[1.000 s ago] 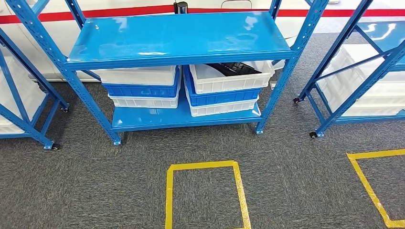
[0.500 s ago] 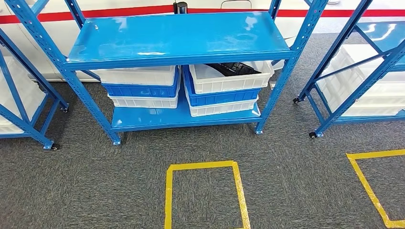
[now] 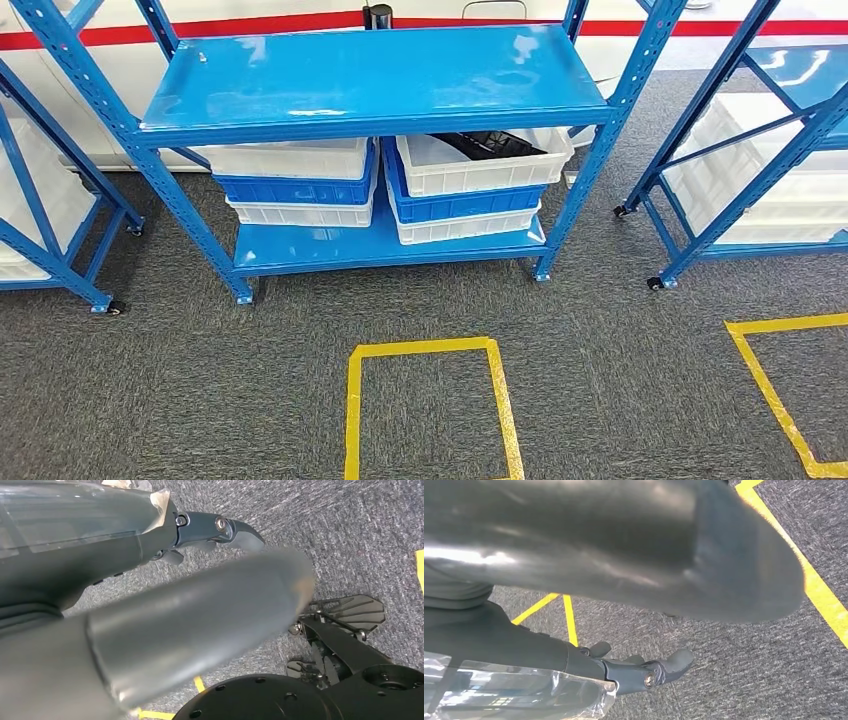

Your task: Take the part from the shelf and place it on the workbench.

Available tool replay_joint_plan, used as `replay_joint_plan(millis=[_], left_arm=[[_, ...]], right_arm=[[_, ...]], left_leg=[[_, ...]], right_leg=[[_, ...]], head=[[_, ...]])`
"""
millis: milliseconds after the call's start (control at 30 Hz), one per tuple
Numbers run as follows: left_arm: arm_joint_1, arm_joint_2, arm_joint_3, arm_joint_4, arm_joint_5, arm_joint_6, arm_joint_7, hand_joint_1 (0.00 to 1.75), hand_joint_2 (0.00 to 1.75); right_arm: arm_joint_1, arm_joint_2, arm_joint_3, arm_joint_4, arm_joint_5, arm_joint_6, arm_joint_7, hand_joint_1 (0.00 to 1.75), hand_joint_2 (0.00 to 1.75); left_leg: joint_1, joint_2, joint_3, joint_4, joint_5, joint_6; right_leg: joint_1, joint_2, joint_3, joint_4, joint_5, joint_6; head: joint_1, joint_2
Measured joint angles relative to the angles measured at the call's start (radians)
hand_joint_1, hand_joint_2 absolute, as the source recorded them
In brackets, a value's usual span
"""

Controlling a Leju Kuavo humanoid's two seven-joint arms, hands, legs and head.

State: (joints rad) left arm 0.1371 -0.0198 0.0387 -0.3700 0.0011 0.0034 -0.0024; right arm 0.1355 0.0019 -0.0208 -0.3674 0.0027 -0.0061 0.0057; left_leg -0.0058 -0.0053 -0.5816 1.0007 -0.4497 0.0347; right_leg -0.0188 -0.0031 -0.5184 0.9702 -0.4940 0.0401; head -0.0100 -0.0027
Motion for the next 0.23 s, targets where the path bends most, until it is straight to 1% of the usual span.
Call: replay_joint_plan(millis=[233], left_arm=[[0.002, 0.004, -0.011, -0.002, 0.000, 0.000, 0.000, 0.00, 0.00]], right_arm=[[0.001, -0.001, 0.003, -0.004, 0.000, 0.000, 0.000, 0.00, 0.00]], left_leg=[[0.000, 0.000, 0.000, 0.000, 0.000, 0.000]], right_leg=[[0.000, 0.000, 0.000, 0.000, 0.000, 0.000]], head=[[0.000, 0.000]])
